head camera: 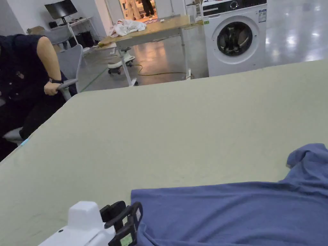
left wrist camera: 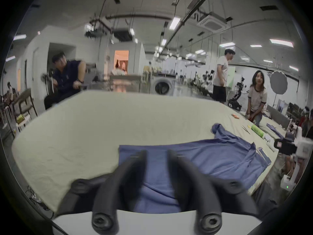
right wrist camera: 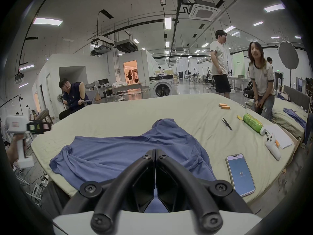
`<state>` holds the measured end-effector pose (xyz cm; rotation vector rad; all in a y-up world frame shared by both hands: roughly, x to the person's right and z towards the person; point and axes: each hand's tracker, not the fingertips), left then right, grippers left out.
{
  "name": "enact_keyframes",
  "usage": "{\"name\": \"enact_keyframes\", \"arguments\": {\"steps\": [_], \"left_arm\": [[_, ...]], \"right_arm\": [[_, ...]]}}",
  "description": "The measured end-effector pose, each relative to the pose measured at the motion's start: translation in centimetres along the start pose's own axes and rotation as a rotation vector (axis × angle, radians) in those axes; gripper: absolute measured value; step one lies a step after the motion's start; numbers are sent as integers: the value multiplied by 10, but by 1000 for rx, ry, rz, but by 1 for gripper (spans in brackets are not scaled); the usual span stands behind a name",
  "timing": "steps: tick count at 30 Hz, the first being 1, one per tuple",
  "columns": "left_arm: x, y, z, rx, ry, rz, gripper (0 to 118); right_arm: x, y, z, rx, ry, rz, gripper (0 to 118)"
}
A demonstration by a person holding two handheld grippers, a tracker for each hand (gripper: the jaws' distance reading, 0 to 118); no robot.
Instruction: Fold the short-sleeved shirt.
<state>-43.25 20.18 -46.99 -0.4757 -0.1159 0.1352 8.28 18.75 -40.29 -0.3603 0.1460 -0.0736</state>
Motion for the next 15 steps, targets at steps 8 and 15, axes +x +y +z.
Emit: {"name": "enact_keyframes", "arguments": {"steps": [8, 15], "left_arm": [[-57, 27, -165, -336, 125, 3, 65], [-72, 16, -214, -451, 155, 82, 49]], "right_arm": [[19, -11, 8, -76, -49, -22, 0], [44, -17, 6, -146, -116, -68, 0]]}}
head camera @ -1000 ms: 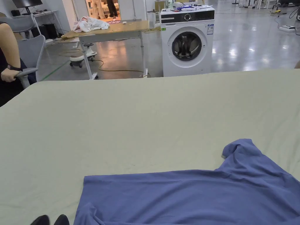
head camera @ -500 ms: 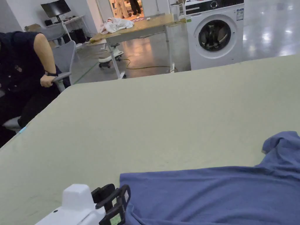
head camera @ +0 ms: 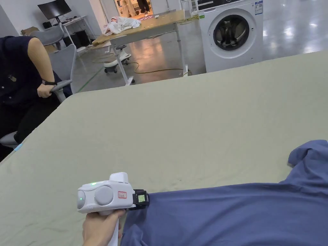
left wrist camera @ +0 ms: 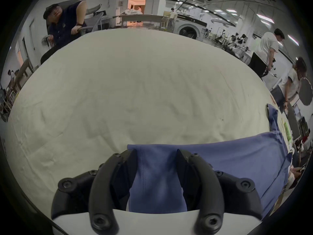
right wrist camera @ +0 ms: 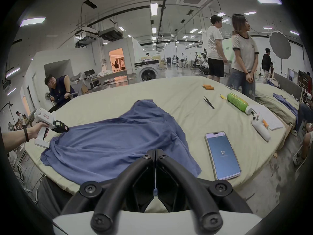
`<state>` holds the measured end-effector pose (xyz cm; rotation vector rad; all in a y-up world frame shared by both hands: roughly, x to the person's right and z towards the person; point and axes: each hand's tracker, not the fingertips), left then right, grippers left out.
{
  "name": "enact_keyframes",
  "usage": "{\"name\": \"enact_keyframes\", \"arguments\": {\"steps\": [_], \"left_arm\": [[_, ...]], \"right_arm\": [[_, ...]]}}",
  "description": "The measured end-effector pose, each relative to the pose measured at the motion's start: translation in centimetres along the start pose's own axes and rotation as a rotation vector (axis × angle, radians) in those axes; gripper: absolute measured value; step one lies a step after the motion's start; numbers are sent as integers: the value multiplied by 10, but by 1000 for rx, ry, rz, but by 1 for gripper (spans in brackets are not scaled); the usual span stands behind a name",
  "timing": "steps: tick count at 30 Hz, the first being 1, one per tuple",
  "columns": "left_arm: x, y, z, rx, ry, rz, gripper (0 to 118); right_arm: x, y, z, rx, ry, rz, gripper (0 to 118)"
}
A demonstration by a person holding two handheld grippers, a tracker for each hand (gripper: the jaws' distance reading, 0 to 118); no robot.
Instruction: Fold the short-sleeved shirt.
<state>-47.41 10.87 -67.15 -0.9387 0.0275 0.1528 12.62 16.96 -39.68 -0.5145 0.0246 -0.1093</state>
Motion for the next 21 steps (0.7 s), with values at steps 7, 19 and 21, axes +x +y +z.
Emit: {"name": "enact_keyframes", "arguments": {"steps": [7, 19, 21], "left_arm": [[27, 1, -11, -75, 49, -169, 0], [6, 14, -12, -135, -21, -28, 0], [3, 16, -11, -137, -29, -3, 0]], "right_arm": [[11, 33, -39, -30, 32, -17, 0], [42, 143, -299, -489, -40, 80, 77], [40, 129, -317, -604, -73, 136, 60]]}}
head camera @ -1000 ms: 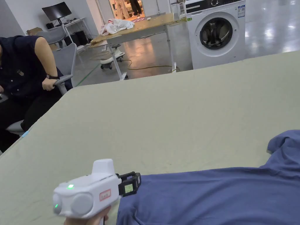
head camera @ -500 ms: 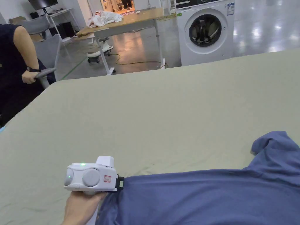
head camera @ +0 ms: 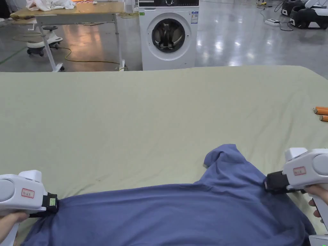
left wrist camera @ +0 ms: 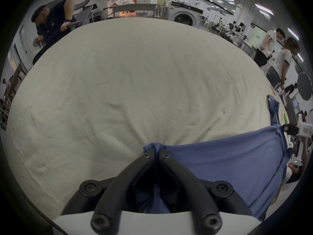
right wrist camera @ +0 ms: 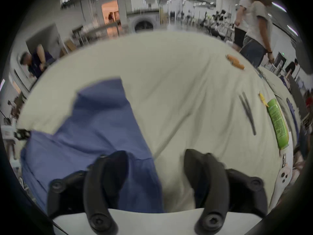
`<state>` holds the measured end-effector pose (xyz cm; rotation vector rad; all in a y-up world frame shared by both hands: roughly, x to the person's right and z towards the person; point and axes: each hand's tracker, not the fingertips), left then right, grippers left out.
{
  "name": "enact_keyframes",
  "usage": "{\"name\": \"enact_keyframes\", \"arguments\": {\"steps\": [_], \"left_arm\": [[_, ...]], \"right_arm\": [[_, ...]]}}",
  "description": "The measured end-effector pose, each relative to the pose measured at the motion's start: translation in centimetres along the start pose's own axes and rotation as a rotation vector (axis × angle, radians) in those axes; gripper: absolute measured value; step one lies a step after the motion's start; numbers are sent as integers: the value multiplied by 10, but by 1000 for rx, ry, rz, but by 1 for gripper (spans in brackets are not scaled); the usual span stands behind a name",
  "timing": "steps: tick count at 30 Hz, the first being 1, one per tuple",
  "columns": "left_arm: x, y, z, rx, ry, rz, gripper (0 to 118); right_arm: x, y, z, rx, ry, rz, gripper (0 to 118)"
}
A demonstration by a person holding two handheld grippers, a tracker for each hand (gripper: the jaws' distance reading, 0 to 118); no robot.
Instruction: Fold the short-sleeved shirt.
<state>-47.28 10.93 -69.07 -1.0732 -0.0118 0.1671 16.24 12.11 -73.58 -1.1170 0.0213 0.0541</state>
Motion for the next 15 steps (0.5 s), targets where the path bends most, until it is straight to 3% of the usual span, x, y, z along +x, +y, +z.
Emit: {"name": "enact_keyframes", "arguments": {"steps": [2, 3, 5, 6, 11, 15], "left_arm": [[3, -1, 1, 0, 3, 6, 0], [5, -1, 1, 0, 8, -2, 0], [13, -4, 4, 8, 32, -37, 0], [20, -7, 8, 12, 41, -46, 0], [21, -22, 51, 149, -2, -73, 0], [9, -58, 115, 258, -124, -63, 0]], "right_arm": [[-8, -7, -3, 44, -2, 75, 58], [-9, -6, 2, 61, -7, 58, 51], [-6, -8, 8, 67, 17, -7, 8], [-3, -7, 10, 70, 24, -16, 3], [11, -24, 46, 158, 133, -87, 3], [22, -70, 100, 284, 181, -59, 3]]}}
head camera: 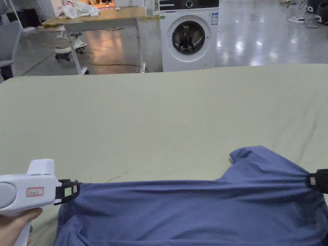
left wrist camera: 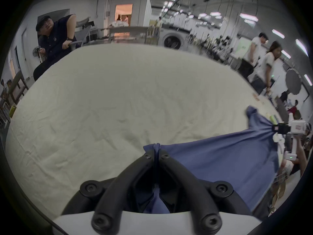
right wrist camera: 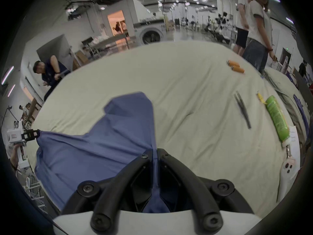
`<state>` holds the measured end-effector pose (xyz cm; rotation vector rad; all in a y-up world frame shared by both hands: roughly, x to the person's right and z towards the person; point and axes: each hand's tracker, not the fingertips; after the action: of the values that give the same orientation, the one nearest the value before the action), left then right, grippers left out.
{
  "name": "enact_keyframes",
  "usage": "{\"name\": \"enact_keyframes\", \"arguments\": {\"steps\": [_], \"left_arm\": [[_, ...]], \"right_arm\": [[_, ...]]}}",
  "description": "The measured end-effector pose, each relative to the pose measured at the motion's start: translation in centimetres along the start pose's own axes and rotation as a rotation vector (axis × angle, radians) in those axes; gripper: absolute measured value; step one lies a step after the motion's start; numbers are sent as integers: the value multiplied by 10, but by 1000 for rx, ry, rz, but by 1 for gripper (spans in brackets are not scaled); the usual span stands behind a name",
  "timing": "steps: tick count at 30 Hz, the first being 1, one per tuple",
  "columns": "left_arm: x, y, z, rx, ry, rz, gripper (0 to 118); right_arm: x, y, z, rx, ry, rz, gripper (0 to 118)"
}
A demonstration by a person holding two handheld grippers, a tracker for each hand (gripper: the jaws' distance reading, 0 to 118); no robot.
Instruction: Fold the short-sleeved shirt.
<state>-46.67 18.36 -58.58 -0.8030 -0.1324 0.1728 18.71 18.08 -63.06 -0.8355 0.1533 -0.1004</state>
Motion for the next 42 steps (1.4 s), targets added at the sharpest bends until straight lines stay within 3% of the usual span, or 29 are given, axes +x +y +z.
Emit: {"name": "enact_keyframes", "arguments": {"steps": [4, 8, 15, 19, 21, 23, 24, 25, 26, 27, 33, 34, 35, 36, 37, 39, 40, 42], "left_arm": [[2, -50, 57, 13, 5, -58, 0], [2, -111, 90, -6, 4, -59, 0], [-16, -166, 94, -47, 10, -22, 0], [-18, -171, 91, -28, 8, -13, 2], [-21, -173, 88, -23, 2, 0, 27], [-16, -174, 88, -6, 53, -51, 43], [-12, -175, 91, 13, 78, -84, 60], [-8, -176, 96, 50, 88, -120, 85], [-2, -178, 106, 118, 85, -142, 91], [4, -179, 113, 175, 96, -145, 91], [45, -175, 147, 367, 164, -56, 84], [49, -174, 150, 378, 186, -30, 74], [53, -174, 154, 401, 167, -30, 56], [54, -174, 158, 413, 146, -22, 36], [57, -174, 161, 423, 143, -14, 16], [63, -176, 167, 440, 139, -7, 7], [65, -177, 169, 440, 125, -18, 0], [68, -179, 173, 442, 128, -30, 0]], "right_arm": [[1, -60, 64, 61, 71, -60, 3], [-2, -133, 106, 63, 57, -85, 3], [-10, -198, 115, 2, 14, -199, 2], [-17, -206, 107, -8, -9, -184, 3], [-19, -206, 104, -3, -18, -148, 9], [-24, -203, 103, 16, -24, -111, 13], [-28, -202, 105, 32, -40, -87, 26], [-30, -200, 108, 60, -50, -65, 59], [-36, -196, 112, 85, -55, -48, 77], [-43, -193, 116, 121, -55, -26, 82], [-98, -169, 141, 377, 16, -4, 81], [-105, -165, 143, 408, 42, -12, 78], [-112, -161, 144, 415, 65, -18, 74], [-118, -158, 144, 419, 73, -24, 64], [-119, -158, 143, 420, 77, -25, 39], [-128, -155, 141, 420, 77, -8, 3], [-131, -155, 140, 423, 75, 2, 1], [-134, -156, 140, 412, 85, 12, 0]]}}
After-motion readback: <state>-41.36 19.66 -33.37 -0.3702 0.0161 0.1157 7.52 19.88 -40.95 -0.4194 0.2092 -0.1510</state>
